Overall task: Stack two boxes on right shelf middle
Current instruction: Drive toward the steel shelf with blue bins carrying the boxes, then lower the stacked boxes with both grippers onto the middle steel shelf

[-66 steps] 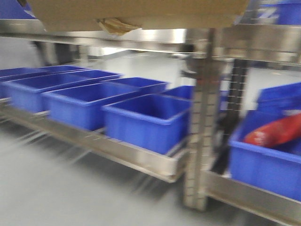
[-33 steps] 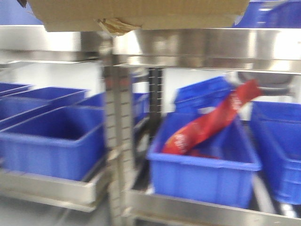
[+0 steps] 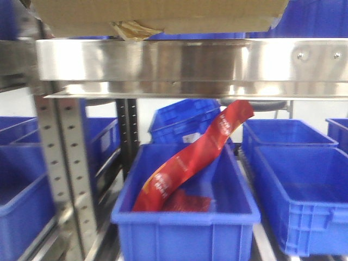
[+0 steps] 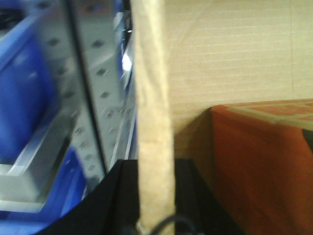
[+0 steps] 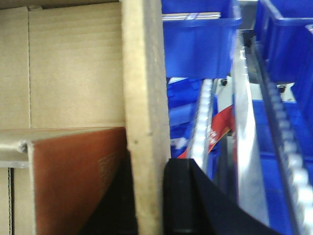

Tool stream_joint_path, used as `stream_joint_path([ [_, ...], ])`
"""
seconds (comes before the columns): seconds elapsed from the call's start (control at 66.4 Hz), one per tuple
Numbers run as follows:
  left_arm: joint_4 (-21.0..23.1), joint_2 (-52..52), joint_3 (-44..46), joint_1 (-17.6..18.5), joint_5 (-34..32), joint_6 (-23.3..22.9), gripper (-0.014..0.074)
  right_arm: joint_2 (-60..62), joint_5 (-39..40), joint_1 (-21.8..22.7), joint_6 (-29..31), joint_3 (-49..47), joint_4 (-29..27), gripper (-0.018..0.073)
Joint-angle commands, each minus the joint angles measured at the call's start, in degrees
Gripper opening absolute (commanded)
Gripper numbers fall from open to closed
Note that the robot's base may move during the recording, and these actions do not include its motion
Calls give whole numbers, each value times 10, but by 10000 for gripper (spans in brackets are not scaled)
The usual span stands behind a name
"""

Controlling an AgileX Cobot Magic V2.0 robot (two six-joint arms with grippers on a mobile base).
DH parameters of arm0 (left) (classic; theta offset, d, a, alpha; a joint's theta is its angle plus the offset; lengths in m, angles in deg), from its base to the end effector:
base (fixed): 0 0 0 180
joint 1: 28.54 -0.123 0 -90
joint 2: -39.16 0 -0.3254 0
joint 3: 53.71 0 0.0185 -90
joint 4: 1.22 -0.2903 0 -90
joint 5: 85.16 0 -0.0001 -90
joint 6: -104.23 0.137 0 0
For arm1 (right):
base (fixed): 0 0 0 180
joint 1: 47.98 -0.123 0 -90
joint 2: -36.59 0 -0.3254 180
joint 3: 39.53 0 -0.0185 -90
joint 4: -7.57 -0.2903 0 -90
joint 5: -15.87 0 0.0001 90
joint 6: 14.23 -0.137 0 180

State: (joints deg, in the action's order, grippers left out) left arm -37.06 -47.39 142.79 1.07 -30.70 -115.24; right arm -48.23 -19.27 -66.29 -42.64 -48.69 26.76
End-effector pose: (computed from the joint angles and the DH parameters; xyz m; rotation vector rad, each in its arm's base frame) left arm 0.3388 -0.1174 0.5064 -0.0733 2.0048 -0.0001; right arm 0.3634 0.0929 0.4924 0.0327 1.9048 0.1837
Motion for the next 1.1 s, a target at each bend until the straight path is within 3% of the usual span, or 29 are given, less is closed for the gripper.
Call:
stream_joint_path([
  [0.0, -24, 8, 6, -4, 0, -1, -111, 9, 44, 6, -4, -6, 18, -162],
  [1.084, -23, 5, 6, -4, 0, -1, -111, 9, 44, 6, -4, -6, 18, -162],
])
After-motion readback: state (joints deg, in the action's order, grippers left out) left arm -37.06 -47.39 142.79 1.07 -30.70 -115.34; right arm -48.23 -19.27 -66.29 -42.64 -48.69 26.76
